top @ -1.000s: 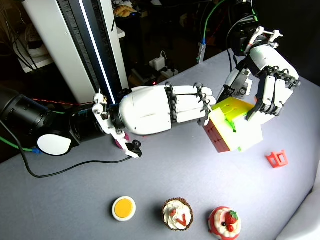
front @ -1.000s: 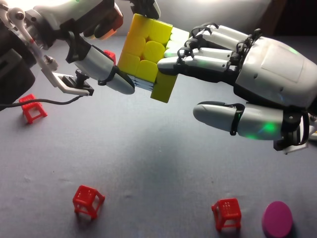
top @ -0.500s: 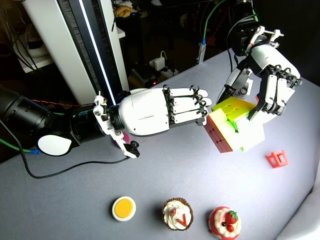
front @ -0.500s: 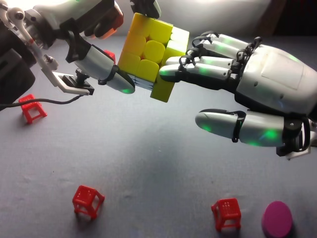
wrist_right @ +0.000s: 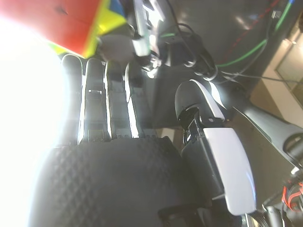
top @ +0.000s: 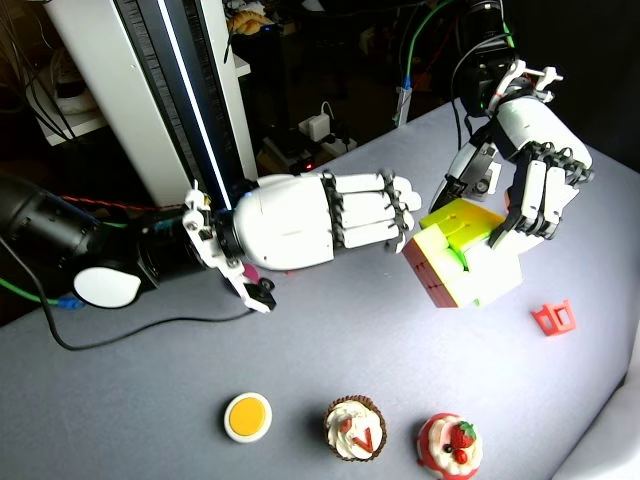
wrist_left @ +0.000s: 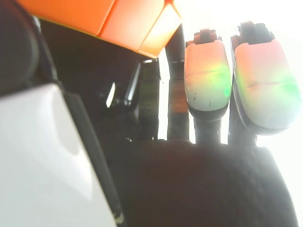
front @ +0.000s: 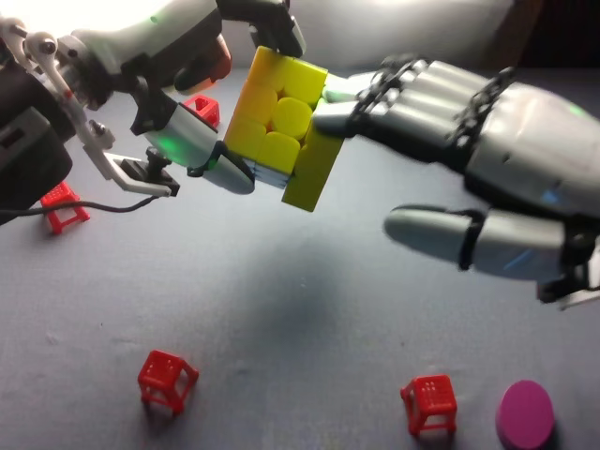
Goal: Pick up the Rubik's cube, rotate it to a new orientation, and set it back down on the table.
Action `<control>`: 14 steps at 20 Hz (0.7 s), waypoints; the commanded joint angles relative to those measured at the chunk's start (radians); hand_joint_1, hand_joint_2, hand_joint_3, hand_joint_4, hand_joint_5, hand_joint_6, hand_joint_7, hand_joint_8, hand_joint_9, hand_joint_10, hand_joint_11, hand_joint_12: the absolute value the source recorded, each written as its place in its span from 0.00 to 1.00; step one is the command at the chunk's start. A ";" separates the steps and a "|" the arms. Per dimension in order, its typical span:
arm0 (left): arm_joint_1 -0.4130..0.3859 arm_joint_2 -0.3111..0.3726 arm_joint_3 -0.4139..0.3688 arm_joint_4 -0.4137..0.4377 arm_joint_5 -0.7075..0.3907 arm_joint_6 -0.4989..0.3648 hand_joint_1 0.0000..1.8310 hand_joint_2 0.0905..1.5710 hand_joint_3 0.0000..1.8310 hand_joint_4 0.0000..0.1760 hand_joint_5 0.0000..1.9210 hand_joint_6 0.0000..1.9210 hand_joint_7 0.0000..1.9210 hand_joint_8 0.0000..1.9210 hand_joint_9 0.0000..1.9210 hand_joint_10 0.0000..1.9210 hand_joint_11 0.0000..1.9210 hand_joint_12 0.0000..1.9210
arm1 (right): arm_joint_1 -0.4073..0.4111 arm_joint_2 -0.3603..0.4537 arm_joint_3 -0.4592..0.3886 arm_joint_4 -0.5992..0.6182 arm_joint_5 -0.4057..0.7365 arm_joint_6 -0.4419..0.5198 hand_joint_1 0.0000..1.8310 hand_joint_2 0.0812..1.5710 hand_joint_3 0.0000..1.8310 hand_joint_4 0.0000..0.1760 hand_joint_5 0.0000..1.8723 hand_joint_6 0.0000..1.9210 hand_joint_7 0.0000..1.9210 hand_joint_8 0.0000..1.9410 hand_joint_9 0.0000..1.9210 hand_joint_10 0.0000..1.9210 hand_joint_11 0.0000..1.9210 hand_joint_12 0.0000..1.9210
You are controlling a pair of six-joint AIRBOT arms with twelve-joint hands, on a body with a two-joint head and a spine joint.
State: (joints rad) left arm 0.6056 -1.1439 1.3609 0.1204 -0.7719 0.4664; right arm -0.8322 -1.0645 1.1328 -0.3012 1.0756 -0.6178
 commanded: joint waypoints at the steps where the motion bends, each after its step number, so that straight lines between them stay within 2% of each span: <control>1: -0.008 -0.005 0.005 -0.031 -0.135 -0.020 0.82 0.41 0.53 0.00 0.62 1.00 0.69 1.00 0.73 1.00 0.79 1.00 | 0.014 0.010 -0.007 0.046 0.141 0.005 0.04 0.94 0.00 0.00 0.10 0.15 0.11 0.01 0.02 0.28 0.00 0.61; 3: 0.006 -0.011 0.009 -0.036 -0.126 -0.025 0.78 0.48 0.45 0.00 0.53 1.00 0.64 1.00 0.69 1.00 0.75 1.00 | 0.014 0.036 -0.017 0.070 0.155 0.005 0.01 0.95 0.00 0.00 0.10 0.08 0.11 0.00 0.01 0.34 0.00 0.59; 6: 0.022 -0.018 0.014 -0.042 -0.105 -0.028 0.77 0.57 0.33 0.00 0.53 1.00 0.60 1.00 0.65 1.00 0.71 1.00 | 0.014 0.056 -0.025 0.090 0.165 0.005 0.00 0.95 0.00 0.00 0.11 0.05 0.10 0.00 0.02 0.29 0.00 0.42; 8: 0.031 -0.025 0.020 -0.042 -0.081 -0.032 0.74 0.54 0.40 0.10 0.56 1.00 0.62 1.00 0.66 1.00 0.73 1.00 | 0.014 0.067 -0.028 0.101 0.173 0.005 0.00 0.94 0.00 0.00 0.10 0.03 0.09 0.00 0.01 0.26 0.00 0.38; 10: 0.035 -0.032 0.030 -0.035 -0.045 -0.030 0.69 0.49 0.49 0.17 0.57 1.00 0.63 1.00 0.67 1.00 0.73 1.00 | 0.014 0.071 -0.028 0.108 0.176 0.005 0.00 0.93 0.00 0.00 0.10 0.01 0.09 0.00 0.03 0.21 0.00 0.39; 11: 0.036 -0.037 0.036 -0.031 -0.029 -0.036 0.66 0.49 0.49 0.18 0.58 1.00 0.64 1.00 0.69 1.00 0.75 1.00 | 0.014 0.072 -0.028 0.109 0.177 0.005 0.00 0.92 0.00 0.00 0.10 0.01 0.09 0.00 0.02 0.20 0.00 0.43; 12: 0.036 -0.041 0.042 -0.023 -0.014 -0.042 0.65 0.46 0.52 0.19 0.58 1.00 0.64 1.00 0.69 1.00 0.75 1.00 | 0.014 0.073 -0.028 0.110 0.177 0.005 0.00 0.93 0.00 0.00 0.11 0.01 0.08 0.00 0.01 0.19 0.00 0.38; 13: 0.035 -0.043 0.045 -0.015 0.002 -0.043 0.65 0.46 0.52 0.19 0.58 1.00 0.64 1.00 0.69 1.00 0.75 1.00 | 0.014 0.074 -0.028 0.111 0.177 0.005 0.00 0.93 0.00 0.00 0.11 0.01 0.08 0.00 0.01 0.19 0.00 0.38; 14: 0.035 -0.045 0.048 -0.005 0.015 -0.045 0.70 0.43 0.55 0.19 0.59 1.00 0.65 1.00 0.70 1.00 0.76 1.00 | 0.014 0.075 -0.027 0.114 0.177 0.005 0.00 0.92 0.00 0.00 0.11 0.01 0.08 0.00 0.01 0.18 0.00 0.33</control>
State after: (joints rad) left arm 0.6533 -1.1851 1.4075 0.1322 -0.6548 0.4335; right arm -0.8318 -0.9901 1.1088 -0.2165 1.1252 -0.6186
